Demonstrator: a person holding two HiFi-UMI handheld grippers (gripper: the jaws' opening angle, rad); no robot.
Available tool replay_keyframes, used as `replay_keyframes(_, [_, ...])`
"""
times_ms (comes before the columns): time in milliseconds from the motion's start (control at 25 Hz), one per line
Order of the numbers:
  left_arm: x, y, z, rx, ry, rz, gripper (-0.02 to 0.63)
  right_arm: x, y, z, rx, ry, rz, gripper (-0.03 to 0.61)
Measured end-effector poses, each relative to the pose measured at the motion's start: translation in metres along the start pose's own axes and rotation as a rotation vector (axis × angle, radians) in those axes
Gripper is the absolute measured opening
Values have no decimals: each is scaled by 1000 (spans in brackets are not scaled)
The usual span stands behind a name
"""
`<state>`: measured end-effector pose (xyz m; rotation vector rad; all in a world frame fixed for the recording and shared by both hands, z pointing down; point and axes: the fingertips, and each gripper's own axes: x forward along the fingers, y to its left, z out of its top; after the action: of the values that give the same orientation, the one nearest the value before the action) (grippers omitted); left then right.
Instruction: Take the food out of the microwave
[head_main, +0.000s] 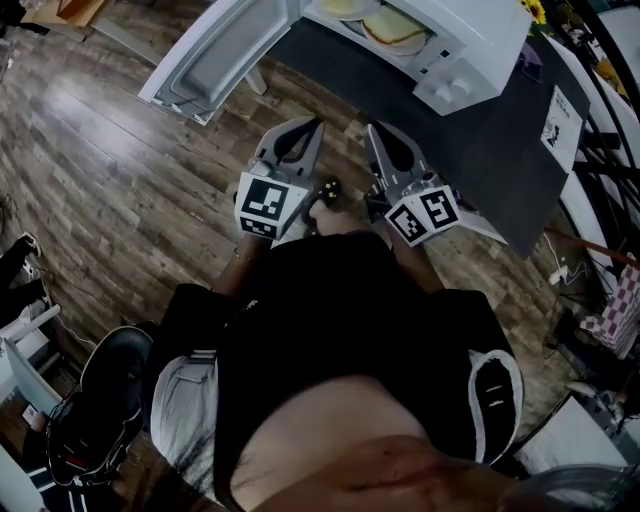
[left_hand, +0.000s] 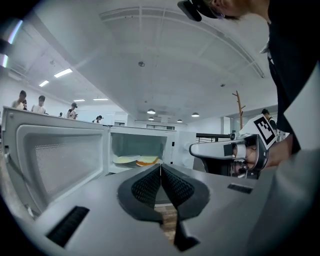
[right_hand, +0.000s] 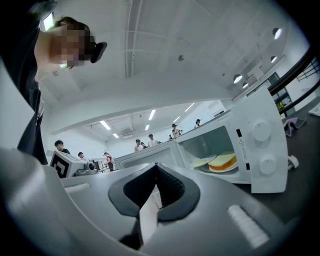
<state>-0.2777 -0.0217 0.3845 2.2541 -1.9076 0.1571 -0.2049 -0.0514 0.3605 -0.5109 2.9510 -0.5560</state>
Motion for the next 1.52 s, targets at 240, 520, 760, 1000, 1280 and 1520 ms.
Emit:
replay_keyframes(240, [26, 16, 3, 6, 17, -7, 8, 19, -27, 2, 9, 2, -22, 0])
replay_keyframes(520, [53, 23, 13, 12, 30, -47, 8, 34, -48, 12, 25, -32, -29, 0])
replay_keyframes(760, [80, 23, 18, 75, 57, -87, 8, 38, -70, 21, 43, -65, -54, -1])
replay_keyframes(1000, [100, 27, 26, 53, 50, -90, 8, 43, -83, 33, 26, -93, -57, 0])
replay_keyframes(1280, [107, 36, 23, 76, 60, -85, 8, 33, -79, 29, 29, -93, -69, 0])
replay_keyframes(1520, [119, 37, 27, 18, 45, -121, 8, 29, -81, 30, 36, -104, -90, 0])
